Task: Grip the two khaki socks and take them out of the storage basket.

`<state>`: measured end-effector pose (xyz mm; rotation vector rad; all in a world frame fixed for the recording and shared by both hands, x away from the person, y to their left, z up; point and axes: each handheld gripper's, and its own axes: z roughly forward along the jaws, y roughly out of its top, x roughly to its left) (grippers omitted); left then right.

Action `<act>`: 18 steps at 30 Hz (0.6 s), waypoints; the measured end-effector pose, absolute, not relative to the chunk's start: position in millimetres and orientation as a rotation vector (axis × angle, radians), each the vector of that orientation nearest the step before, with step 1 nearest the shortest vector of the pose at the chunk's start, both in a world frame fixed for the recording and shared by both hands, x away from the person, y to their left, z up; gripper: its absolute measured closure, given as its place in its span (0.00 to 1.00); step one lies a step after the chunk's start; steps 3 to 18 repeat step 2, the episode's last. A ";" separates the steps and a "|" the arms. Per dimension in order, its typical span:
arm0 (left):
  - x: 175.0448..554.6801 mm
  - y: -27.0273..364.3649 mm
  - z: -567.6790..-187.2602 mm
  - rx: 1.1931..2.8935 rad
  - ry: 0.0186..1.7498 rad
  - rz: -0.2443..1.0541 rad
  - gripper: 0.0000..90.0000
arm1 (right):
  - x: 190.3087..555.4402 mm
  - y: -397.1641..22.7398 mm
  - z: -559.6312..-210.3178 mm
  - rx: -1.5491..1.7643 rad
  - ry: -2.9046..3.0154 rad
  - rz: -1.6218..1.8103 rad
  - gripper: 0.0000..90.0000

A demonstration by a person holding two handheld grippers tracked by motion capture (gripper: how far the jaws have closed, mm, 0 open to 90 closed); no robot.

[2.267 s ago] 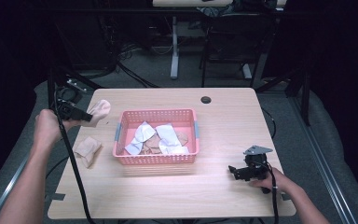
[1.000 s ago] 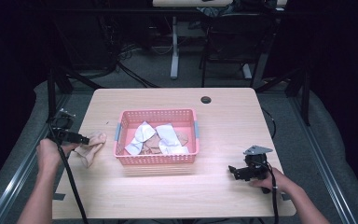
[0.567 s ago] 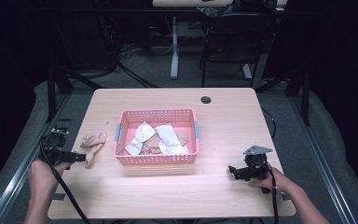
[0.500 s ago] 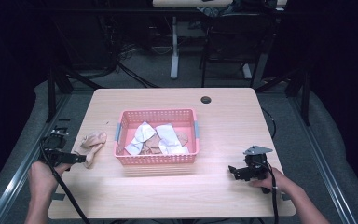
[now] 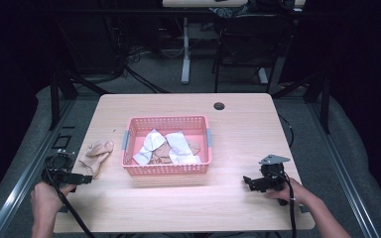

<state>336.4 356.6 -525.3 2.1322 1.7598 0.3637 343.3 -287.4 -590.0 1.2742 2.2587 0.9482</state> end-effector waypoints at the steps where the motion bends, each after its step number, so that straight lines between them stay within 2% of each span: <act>1: 336.1 357.8 -525.8 2.130 1.756 0.366 0.00 | 343.3 -287.3 -590.1 1.275 2.260 0.953 0.00; 18: 336.1 357.8 -525.8 2.130 1.756 0.366 0.00 | 343.3 -287.4 -590.0 1.275 2.260 0.949 0.00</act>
